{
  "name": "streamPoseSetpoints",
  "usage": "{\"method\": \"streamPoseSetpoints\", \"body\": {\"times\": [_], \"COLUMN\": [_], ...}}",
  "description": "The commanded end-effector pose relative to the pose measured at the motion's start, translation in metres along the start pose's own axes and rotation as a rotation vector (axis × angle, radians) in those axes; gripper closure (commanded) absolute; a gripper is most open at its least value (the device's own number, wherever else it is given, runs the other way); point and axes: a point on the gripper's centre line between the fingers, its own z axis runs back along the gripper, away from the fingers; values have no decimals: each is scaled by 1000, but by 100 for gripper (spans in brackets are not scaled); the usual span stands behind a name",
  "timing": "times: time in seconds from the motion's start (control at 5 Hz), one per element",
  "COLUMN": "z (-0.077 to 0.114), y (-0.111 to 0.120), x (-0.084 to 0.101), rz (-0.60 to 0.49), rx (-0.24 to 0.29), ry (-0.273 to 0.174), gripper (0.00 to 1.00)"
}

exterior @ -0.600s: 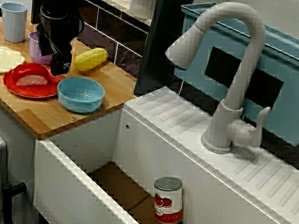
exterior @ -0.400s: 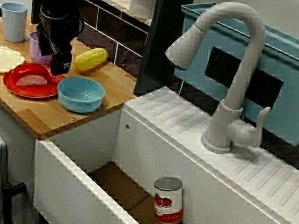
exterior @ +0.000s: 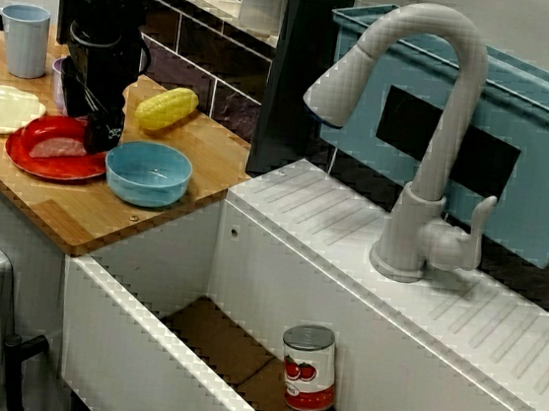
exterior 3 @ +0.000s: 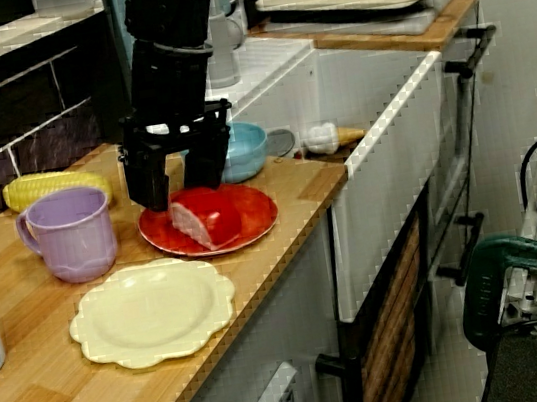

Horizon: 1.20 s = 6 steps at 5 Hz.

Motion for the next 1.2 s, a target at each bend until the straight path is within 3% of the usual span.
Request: {"method": "streamPoseSetpoints", "body": {"times": [0.0, 0.4, 0.8, 1.0], "z": [41, 38, 46, 54], "y": [20, 37, 33, 27], "x": [9, 9, -2, -10], "rz": [-5, -10, -48, -88], "rx": [-20, -61, -74, -93], "ry": [-39, -57, -126, -140], "gripper": [0, 0, 0, 0]}}
